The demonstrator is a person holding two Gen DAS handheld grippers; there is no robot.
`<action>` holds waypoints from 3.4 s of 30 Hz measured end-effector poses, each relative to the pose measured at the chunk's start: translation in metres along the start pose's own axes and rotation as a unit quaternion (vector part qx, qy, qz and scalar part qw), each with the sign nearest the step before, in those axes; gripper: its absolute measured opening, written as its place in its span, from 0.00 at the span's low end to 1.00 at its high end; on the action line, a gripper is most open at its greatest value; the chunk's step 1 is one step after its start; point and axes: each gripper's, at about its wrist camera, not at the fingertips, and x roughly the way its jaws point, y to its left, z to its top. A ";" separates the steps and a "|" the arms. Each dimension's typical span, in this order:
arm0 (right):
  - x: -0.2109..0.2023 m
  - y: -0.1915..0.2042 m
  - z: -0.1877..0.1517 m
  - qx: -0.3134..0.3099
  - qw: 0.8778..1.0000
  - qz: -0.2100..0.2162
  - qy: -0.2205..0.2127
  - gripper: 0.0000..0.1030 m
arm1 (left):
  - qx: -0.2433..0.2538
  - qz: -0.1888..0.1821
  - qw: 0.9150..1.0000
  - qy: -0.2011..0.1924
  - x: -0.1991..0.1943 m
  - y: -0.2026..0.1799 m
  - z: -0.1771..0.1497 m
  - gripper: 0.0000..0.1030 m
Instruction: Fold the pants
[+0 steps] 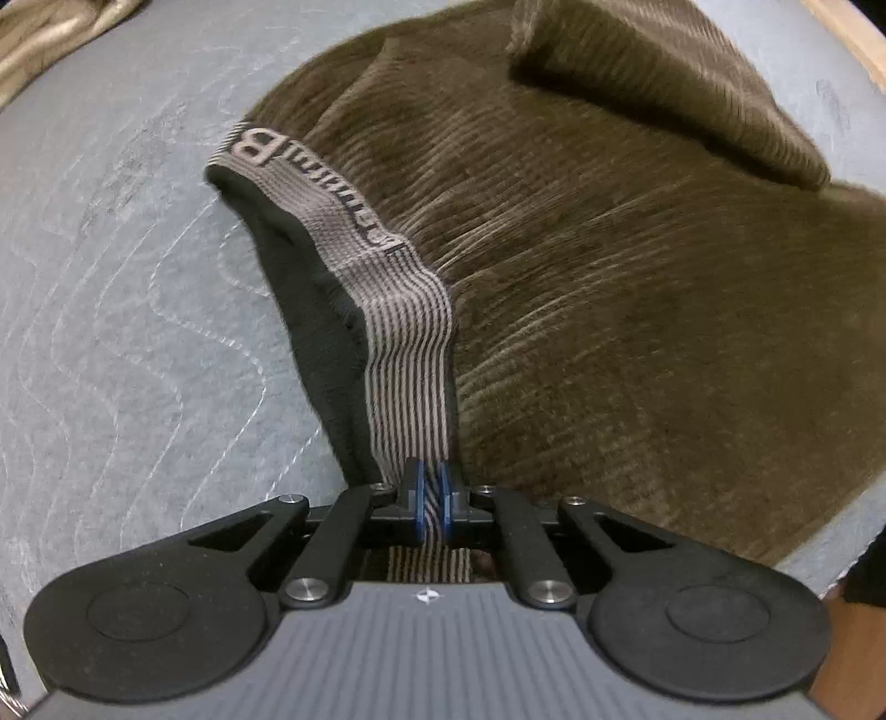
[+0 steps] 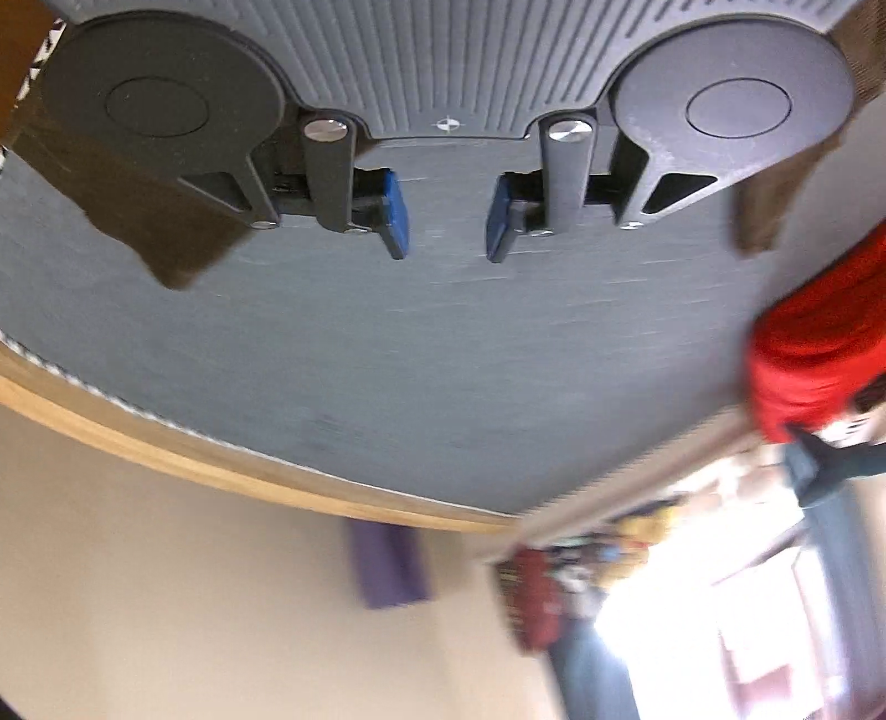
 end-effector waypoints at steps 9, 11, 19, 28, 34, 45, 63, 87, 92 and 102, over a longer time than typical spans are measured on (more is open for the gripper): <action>-0.041 0.067 -0.016 -0.050 0.992 0.101 0.055 0.47 | 0.079 0.014 0.996 0.029 -0.001 -0.016 -0.031 0.10; -0.041 0.076 -0.022 -0.073 0.989 0.107 0.065 0.47 | 0.049 -0.001 0.999 0.019 -0.011 -0.006 -0.029 0.13; -0.028 0.100 -0.035 -0.119 0.984 0.106 0.081 0.47 | -0.111 -0.048 0.992 -0.022 -0.019 0.051 -0.016 0.72; -0.009 0.110 -0.039 -0.107 0.983 0.113 0.095 0.47 | -0.014 -0.055 0.998 -0.009 -0.009 0.034 -0.040 0.13; -0.007 0.126 -0.039 -0.099 0.984 0.114 0.094 0.47 | 0.008 -0.039 0.999 -0.015 -0.023 0.028 -0.054 0.06; 0.014 0.145 -0.039 -0.059 0.984 0.134 0.098 0.05 | -0.030 -0.025 0.989 -0.145 -0.066 0.006 -0.012 0.18; 0.130 0.198 -0.091 0.039 0.960 0.115 0.254 0.36 | -0.092 0.051 0.978 -0.178 -0.067 -0.070 0.083 0.58; 0.032 0.297 -0.136 -0.323 0.820 0.397 0.255 0.02 | -0.177 0.035 0.967 -0.180 -0.075 -0.024 0.087 0.58; 0.081 0.258 -0.092 -0.101 0.917 0.307 0.232 0.15 | -0.164 0.037 0.969 -0.179 -0.076 -0.033 0.087 0.59; 0.164 0.260 -0.121 0.196 0.911 0.225 0.286 0.43 | -0.170 0.038 0.969 -0.173 -0.069 -0.038 0.087 0.59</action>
